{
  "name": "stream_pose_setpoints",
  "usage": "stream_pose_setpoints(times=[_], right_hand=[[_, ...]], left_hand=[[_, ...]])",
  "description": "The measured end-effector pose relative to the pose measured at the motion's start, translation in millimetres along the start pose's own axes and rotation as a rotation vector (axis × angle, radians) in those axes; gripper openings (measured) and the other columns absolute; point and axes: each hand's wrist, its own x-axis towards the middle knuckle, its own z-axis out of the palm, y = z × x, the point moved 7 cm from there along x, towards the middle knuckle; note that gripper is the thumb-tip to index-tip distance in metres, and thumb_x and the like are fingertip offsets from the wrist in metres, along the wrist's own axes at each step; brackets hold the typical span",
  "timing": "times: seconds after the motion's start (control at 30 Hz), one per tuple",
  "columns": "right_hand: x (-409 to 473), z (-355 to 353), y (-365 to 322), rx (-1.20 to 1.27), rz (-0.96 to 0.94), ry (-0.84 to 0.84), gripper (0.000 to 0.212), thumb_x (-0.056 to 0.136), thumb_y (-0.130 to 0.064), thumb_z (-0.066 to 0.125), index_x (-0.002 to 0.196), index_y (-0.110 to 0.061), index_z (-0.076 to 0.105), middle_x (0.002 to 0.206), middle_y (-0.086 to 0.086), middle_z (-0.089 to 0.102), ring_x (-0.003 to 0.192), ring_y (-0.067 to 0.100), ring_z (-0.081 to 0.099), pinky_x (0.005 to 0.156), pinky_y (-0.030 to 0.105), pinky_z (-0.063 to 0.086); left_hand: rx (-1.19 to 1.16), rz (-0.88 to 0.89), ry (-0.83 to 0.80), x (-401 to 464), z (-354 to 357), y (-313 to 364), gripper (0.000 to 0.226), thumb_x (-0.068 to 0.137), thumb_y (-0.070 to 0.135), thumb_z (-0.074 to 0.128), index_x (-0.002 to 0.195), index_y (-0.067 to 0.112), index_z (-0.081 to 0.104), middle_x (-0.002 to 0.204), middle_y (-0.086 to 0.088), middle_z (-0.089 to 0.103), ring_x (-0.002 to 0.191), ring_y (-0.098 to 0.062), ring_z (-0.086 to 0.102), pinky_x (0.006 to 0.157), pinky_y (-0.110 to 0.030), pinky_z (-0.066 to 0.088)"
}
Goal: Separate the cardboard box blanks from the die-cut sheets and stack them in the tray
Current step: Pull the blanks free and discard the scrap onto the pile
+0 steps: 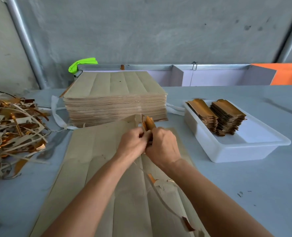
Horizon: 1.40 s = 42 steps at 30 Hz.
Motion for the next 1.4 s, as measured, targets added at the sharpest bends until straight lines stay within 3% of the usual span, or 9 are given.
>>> stream_pose_setpoints(times=[0.17,0.3,0.63,0.73,0.83,0.9,1.07,1.23,1.4], right_hand=[[6.1,-3.2,17.9,0.127,0.047,-0.051,0.013,0.080,-0.006,0.061,0.068,-0.001,0.060,0.065,0.013,0.055,0.062,0.027,0.046,0.057,0.029,0.032],[1.3,9.2,20.2,0.049,-0.011,-0.149,0.022,0.085,-0.007,0.060,0.065,-0.006,0.051,0.065,0.003,0.050,0.061,0.021,0.044,0.056,0.026,0.032],[-4.9,-5.0,95.6,0.479,0.556,-0.051,0.012,0.079,0.002,0.049,0.081,-0.006,0.057,0.084,0.014,0.062,0.081,0.035,0.062,0.067,0.048,0.058],[-14.1,-0.5,110.5,0.683,0.694,-0.062,0.029,0.081,0.003,0.054,0.108,-0.007,0.055,0.094,0.017,0.062,0.080,0.038,0.063,0.051,0.049,0.056],[-12.1,-10.3,116.6,0.730,0.652,0.011,0.073,0.084,0.007,0.046,0.137,-0.041,0.034,0.101,0.001,0.051,0.074,0.036,0.060,0.037,0.031,0.047],[-1.6,-20.7,111.0,0.645,0.546,0.057,0.071,0.086,0.004,0.039,0.133,-0.049,0.038,0.109,0.003,0.050,0.078,0.041,0.059,0.036,0.029,0.044],[31.8,-11.4,51.0,-0.154,0.149,-0.014,0.040,0.084,0.006,0.047,0.117,-0.010,0.062,0.118,0.011,0.059,0.095,0.031,0.060,0.072,0.035,0.048],[55.4,37.9,4.1,-0.369,-0.056,-0.229,0.027,0.091,-0.006,0.048,0.117,-0.005,0.057,0.113,0.010,0.058,0.098,0.026,0.059,0.070,0.029,0.041],[69.4,86.3,-8.8,-0.445,-0.043,-0.478,0.044,0.083,-0.056,0.056,0.100,-0.016,0.060,0.088,0.002,0.054,0.087,0.021,0.054,0.072,0.030,0.040]], left_hand=[[0.152,0.159,-0.143,-3.2,-14.4,-1.8,0.057,0.074,0.071,0.057,0.065,0.015,0.062,0.054,0.001,0.058,0.052,-0.009,0.050,0.052,-0.024,0.037],[0.063,0.218,-0.352,-10.7,-13.6,-1.2,0.030,0.085,0.034,0.068,0.058,0.021,0.068,0.042,0.009,0.045,0.043,-0.003,0.036,0.047,-0.018,0.029],[-1.134,-0.195,0.268,-2.6,-66.2,-49.5,0.034,0.089,0.007,0.045,0.058,0.018,0.052,0.095,0.001,0.066,0.074,-0.007,0.054,0.054,-0.018,0.031],[-1.406,-0.280,0.258,7.5,-64.0,-61.7,0.026,0.092,0.008,0.040,0.067,0.014,0.041,0.078,-0.004,0.067,0.068,-0.012,0.066,0.054,-0.018,0.042],[-1.244,-0.398,0.284,15.9,-57.5,-76.8,0.029,0.094,0.012,0.049,0.066,0.013,0.042,0.060,-0.003,0.050,0.036,-0.006,0.044,0.036,-0.015,0.032],[-0.960,-0.479,0.271,20.0,-52.3,-86.4,0.028,0.090,0.011,0.060,0.066,0.011,0.047,0.048,0.001,0.047,0.032,-0.005,0.036,0.032,-0.014,0.027],[-0.409,-0.691,0.110,18.2,-37.4,-105.0,0.029,0.072,0.005,0.078,0.066,0.005,0.050,0.058,-0.007,0.043,0.046,-0.015,0.033,0.035,-0.019,0.028],[-0.146,-0.625,0.154,27.1,-33.4,-97.1,0.026,0.068,0.003,0.081,0.065,0.004,0.056,0.059,-0.007,0.053,0.052,-0.016,0.047,0.045,-0.024,0.034],[-0.271,-0.567,0.193,28.9,-21.5,-99.4,0.018,0.076,0.010,0.068,0.062,0.007,0.057,0.048,0.000,0.053,0.052,-0.016,0.044,0.046,-0.024,0.029]])
